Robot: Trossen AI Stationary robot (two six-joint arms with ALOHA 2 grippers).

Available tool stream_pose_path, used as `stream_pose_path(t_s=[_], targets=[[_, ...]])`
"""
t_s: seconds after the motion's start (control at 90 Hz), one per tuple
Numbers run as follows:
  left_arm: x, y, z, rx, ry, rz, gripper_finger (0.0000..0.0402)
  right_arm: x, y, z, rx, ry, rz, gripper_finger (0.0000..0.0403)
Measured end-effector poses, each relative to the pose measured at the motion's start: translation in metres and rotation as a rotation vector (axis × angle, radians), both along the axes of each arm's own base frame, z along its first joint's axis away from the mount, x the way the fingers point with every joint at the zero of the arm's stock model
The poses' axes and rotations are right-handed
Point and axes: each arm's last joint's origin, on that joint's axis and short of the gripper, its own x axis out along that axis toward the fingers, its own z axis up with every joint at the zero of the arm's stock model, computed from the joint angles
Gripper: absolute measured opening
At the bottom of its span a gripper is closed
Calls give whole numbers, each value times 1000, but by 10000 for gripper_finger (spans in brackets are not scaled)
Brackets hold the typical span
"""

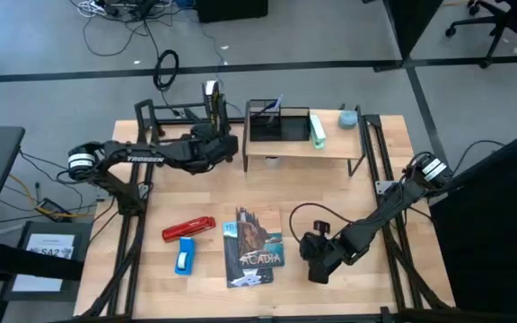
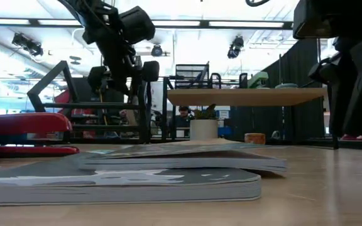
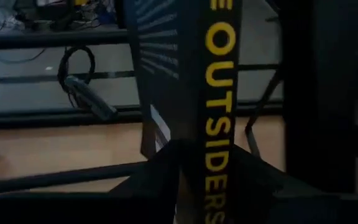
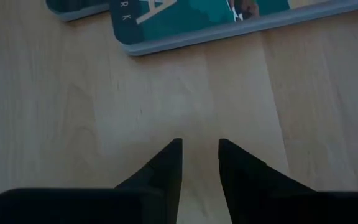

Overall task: Stock shelves
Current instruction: Put the black book on the black bookshelf

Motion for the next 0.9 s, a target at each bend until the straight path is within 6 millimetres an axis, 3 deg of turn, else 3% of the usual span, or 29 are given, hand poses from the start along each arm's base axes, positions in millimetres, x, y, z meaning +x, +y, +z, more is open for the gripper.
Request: stream_pose_path(t_s=[0.456,0.9], targets=[[13,2,20,24,54,-159,99,0,0,0,0,-1,0,75],[5,-7,50,-46,306,-189,99,0,0,0,1,-3,-1,75]])
